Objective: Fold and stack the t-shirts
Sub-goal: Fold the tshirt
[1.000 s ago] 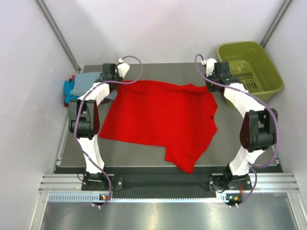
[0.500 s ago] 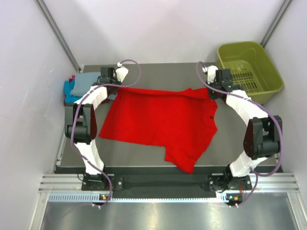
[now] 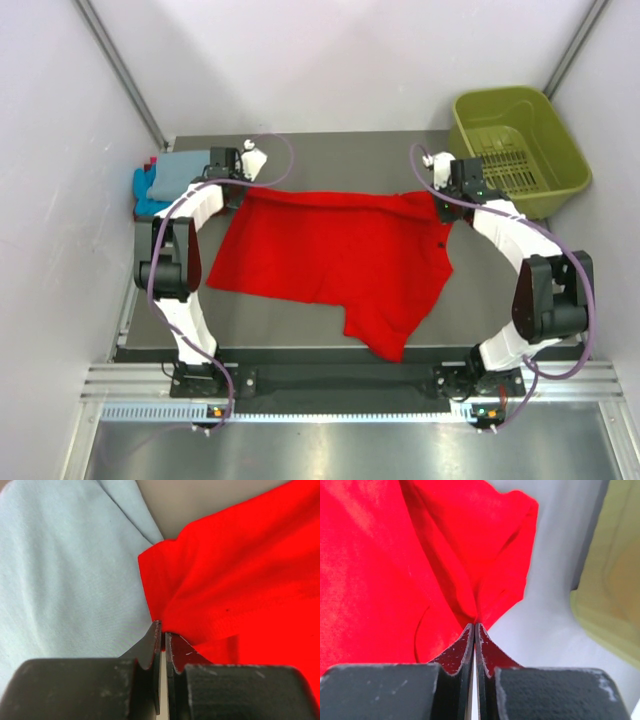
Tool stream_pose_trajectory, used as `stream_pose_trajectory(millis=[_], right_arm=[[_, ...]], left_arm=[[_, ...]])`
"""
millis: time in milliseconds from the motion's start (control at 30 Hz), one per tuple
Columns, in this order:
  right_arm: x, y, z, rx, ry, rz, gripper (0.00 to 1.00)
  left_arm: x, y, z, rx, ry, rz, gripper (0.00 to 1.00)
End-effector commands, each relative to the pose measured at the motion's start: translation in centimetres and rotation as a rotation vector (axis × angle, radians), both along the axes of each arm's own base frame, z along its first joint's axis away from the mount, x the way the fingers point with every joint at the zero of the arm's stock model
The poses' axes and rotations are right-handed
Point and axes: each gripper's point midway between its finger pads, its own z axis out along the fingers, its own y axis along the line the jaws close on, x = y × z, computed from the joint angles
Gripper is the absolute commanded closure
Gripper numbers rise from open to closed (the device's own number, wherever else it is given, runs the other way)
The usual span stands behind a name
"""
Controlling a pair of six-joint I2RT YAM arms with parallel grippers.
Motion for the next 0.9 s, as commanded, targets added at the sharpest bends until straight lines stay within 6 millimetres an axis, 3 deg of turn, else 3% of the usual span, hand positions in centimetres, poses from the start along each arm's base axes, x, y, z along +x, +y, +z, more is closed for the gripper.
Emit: stream_pose_trajectory(millis=[0, 500, 867], right_arm=[[-0.4, -0.2, 0.9, 0.017, -0.029, -0.017, 1.0], [1.2, -0.3, -0.6, -0.001, -0.017, -0.006, 1.0], [0.3, -0.7, -2.2, -0.016, 0.017, -0.013, 1.0]], left_arm=[[-0.2, 1.0, 1.4, 0.019, -0.031, 0.013, 1.0], [-0.2, 1.2, -0.9, -0.002, 0.021, 0.046, 1.0], [-0.2, 1.3, -1.9, 0.007, 0.044, 0.048, 1.0]])
